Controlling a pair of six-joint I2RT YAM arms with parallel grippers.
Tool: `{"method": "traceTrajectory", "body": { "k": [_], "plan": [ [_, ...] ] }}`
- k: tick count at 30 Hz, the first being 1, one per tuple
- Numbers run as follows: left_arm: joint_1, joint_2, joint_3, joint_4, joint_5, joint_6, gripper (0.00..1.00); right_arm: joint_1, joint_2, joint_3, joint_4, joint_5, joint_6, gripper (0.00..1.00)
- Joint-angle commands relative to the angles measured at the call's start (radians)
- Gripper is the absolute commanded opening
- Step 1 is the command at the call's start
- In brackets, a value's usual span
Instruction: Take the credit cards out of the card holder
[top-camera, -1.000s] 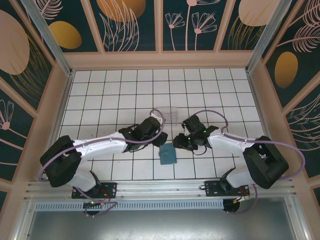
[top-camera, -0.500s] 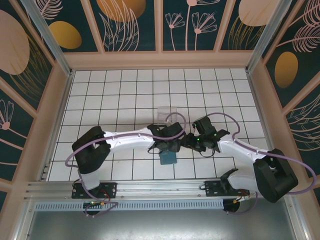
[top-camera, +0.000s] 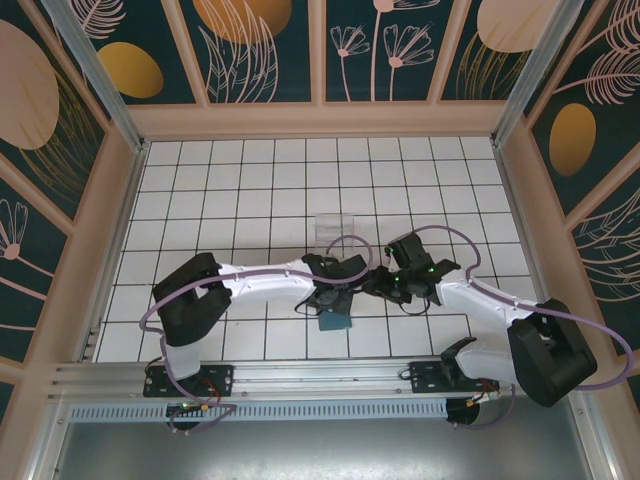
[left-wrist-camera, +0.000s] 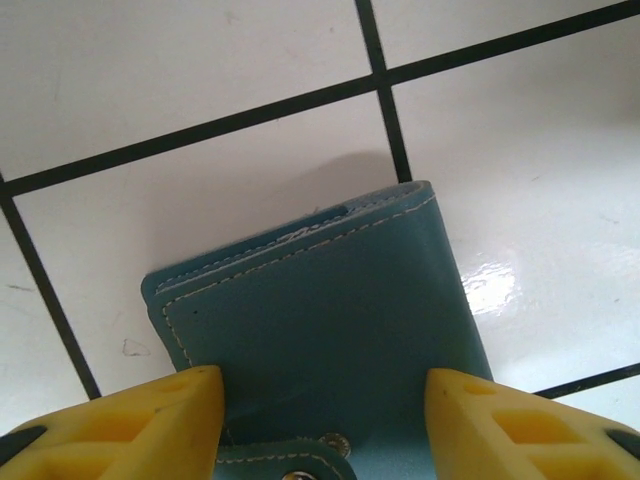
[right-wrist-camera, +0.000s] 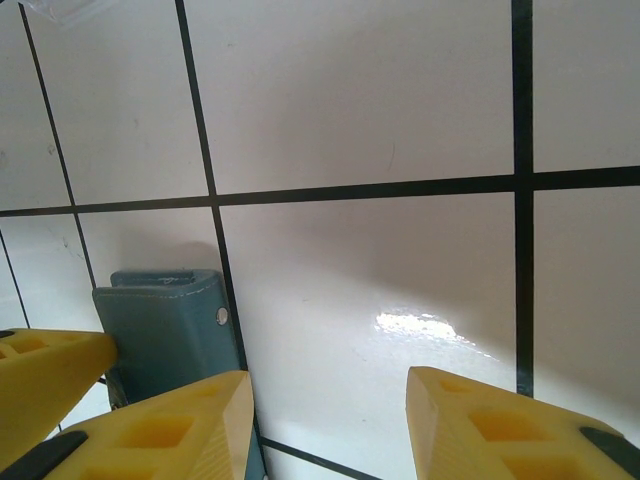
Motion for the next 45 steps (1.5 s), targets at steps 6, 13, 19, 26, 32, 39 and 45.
{"method": "traceTrajectory", "body": {
  "k": [6, 13, 19, 26, 32, 39, 45],
  "plan": [
    [0.000, -0.078, -0.059, -0.097, -0.047, -0.039, 0.50, -0.004, -0.032, 0.000, -0.011, -0.004, 0.006, 0.45],
    [-0.001, -0.129, -0.094, -0.114, -0.091, -0.066, 0.42, -0.004, -0.034, 0.028, -0.047, 0.017, 0.009, 0.45],
    [0.000, -0.204, -0.181, 0.002, -0.072, -0.108, 0.31, 0.034, -0.017, 0.072, -0.081, 0.035, 0.030, 0.44],
    [0.021, -0.330, -0.348, 0.161, -0.083, -0.146, 0.11, 0.145, 0.046, 0.159, -0.145, 0.096, 0.049, 0.44],
    [0.090, -0.494, -0.618, 0.442, 0.013, -0.242, 0.03, 0.253, 0.159, 0.267, -0.227, 0.168, 0.064, 0.44],
    [0.124, -0.558, -0.783, 0.657, 0.107, -0.251, 0.01, 0.353, 0.311, 0.425, -0.333, 0.239, 0.070, 0.48],
    [0.141, -0.579, -0.868, 0.787, 0.167, -0.254, 0.01, 0.426, 0.453, 0.590, -0.449, 0.313, 0.074, 0.57]
  ]
}}
